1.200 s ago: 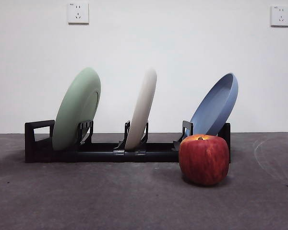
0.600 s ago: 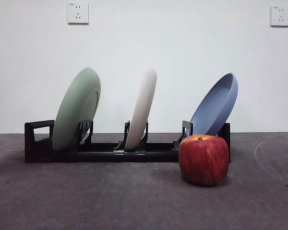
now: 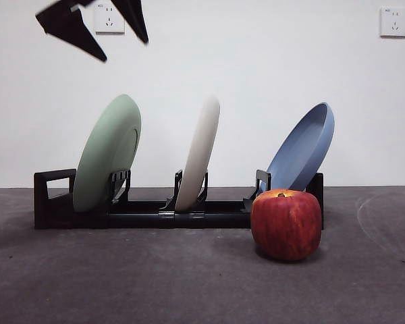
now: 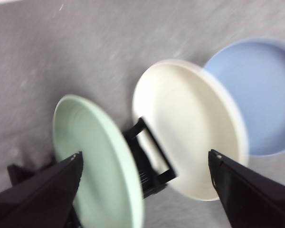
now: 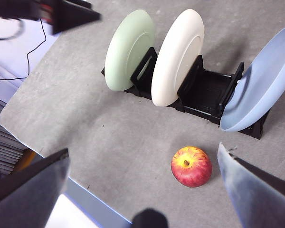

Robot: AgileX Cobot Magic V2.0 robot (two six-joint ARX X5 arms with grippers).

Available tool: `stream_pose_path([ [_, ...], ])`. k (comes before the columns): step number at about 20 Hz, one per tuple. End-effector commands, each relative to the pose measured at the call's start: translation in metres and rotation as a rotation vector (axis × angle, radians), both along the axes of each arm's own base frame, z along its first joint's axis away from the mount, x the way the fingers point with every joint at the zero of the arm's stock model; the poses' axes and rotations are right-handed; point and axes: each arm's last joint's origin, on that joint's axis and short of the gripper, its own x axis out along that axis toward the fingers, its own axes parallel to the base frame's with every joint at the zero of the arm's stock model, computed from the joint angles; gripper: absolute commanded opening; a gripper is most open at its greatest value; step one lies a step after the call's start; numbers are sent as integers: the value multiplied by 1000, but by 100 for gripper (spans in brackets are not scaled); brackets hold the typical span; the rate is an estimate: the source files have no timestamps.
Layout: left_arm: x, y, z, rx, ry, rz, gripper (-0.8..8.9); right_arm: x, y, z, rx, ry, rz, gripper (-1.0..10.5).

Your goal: Take the green plate from the plate rack,put the plate on the table,take the apple from the table,put the apple in the plate

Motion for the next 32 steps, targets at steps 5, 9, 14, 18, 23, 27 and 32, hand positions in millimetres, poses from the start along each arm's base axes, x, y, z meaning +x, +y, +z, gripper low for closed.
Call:
stream_pose_path([
  [5, 30, -11, -40, 111, 67, 69, 440, 0, 0, 2, 10, -4, -6, 595],
  [9, 39, -14, -54, 121, 93, 68, 439, 0, 0, 2, 10, -3, -6, 595],
  [14, 40, -14, -55, 122, 99, 67, 405, 0, 0, 2, 9, -3, -7, 594],
  [18, 40, -14, -56, 121, 102, 65, 165, 0, 0, 2, 10, -4, -6, 594],
  [23, 39, -15, -56, 107, 108, 50, -11, 0, 0, 2, 10, -4, -6, 594],
  [27, 37, -17, -49, 56, 129, 0, -9, 0, 0, 2, 10, -4, -6, 594],
  [32, 30, -16, 6, 17, 63, -19, -9, 0, 0, 2, 10, -5, -6, 593],
])
